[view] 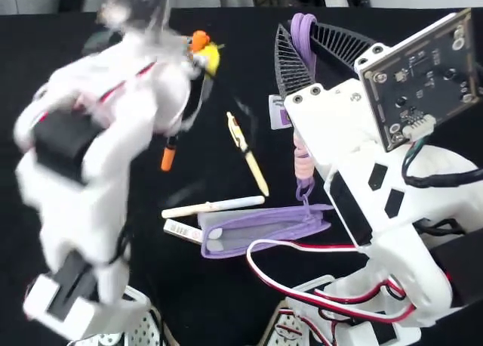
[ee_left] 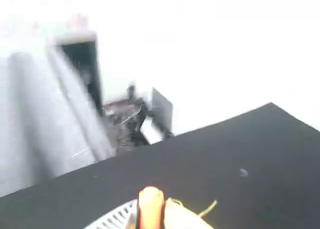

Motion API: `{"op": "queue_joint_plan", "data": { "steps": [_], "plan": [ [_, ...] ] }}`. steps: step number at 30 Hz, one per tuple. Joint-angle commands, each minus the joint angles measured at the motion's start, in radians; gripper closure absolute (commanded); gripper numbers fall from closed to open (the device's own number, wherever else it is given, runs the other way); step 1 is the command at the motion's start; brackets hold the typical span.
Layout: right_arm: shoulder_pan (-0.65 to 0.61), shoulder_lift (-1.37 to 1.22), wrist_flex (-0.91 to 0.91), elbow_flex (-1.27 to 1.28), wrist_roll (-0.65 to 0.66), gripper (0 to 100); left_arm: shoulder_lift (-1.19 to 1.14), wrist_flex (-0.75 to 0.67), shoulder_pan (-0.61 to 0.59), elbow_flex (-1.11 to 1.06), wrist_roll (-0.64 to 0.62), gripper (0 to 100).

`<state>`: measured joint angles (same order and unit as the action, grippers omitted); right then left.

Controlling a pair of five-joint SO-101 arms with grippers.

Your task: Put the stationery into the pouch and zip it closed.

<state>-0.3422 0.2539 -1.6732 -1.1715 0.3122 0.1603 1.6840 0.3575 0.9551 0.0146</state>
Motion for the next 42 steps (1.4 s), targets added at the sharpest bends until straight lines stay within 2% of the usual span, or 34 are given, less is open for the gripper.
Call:
{"op": "queue_joint_plan", "data": {
  "steps": [1,4,7,17,23,27,32,35,38,42],
  "plan": [
    [0.012,-0.01,0.021,0.001,0.011,98.7,0.17,0.015,0.097,0.022,0.003,97],
    [0.012,-0.01,0.021,0.001,0.011,98.7,0.292,0.028,0.15,-0.002,-0.087,97],
    [0.012,-0.012,0.021,0.001,0.011,98.7,0.408,0.006,0.151,-0.065,-0.141,97],
    [0.012,-0.012,0.021,0.001,0.011,98.7,0.69,-0.238,0.162,-0.578,-0.141,97],
    [0.012,-0.012,0.021,0.001,0.011,98.7,0.976,-0.348,0.162,-0.868,-0.141,97],
    [0.011,-0.012,0.021,0.001,0.011,98.7,1.201,-0.526,0.162,-1.122,-0.146,97],
    [0.011,-0.012,0.021,0.001,0.011,98.7,1.452,-0.905,0.162,-1.434,-0.149,97],
    [0.011,-0.013,0.021,0.002,0.008,98.7,1.545,-1.08,0.162,-1.57,-0.149,97],
    [0.011,-0.012,0.031,0.038,0.009,98.7,1.596,-1.126,0.194,-1.627,-0.184,97],
    [0.011,-0.012,0.094,0.122,0.009,98.7,1.643,-1.125,0.348,-1.635,-0.241,97]
  ]
}}
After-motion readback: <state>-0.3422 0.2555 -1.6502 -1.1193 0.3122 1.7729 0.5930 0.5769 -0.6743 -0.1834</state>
